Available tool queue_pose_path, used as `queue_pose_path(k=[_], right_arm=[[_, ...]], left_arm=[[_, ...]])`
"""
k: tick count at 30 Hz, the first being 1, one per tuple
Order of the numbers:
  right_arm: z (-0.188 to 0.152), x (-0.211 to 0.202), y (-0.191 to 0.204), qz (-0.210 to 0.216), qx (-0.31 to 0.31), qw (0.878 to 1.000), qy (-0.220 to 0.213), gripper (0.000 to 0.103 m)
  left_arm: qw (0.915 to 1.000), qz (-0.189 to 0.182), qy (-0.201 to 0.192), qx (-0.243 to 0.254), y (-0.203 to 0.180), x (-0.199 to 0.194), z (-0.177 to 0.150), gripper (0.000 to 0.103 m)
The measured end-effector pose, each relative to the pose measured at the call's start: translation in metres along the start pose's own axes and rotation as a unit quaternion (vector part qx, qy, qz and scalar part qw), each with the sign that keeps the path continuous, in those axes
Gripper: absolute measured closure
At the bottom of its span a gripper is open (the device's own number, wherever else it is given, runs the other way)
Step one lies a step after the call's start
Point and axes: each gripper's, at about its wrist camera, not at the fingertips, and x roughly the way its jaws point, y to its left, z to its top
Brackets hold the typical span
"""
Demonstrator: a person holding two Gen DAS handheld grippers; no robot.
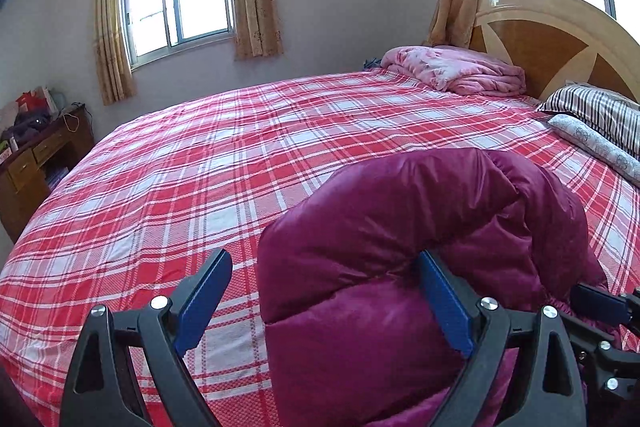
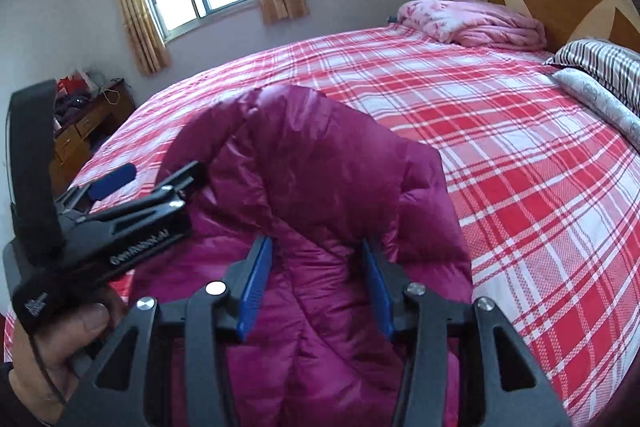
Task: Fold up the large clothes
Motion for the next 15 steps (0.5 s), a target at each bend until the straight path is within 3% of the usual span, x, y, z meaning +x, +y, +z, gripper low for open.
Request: queue_pose_path(k=[7, 15], right_arm=[[0.001, 0.017, -0.006, -0.004, 0.001, 1.000, 0.001, 0.055], [-0.005, 0.026, -0.012, -0.004, 0.017, 1.000, 0.009, 0.055]], left_arm=[[0.9990, 0.018, 0.013, 0.039, -0.025, 0.020, -0.018, 0.009], [0.9988, 0.010, 0.032, 0.034, -0.025, 0.035, -0.021, 0.006]])
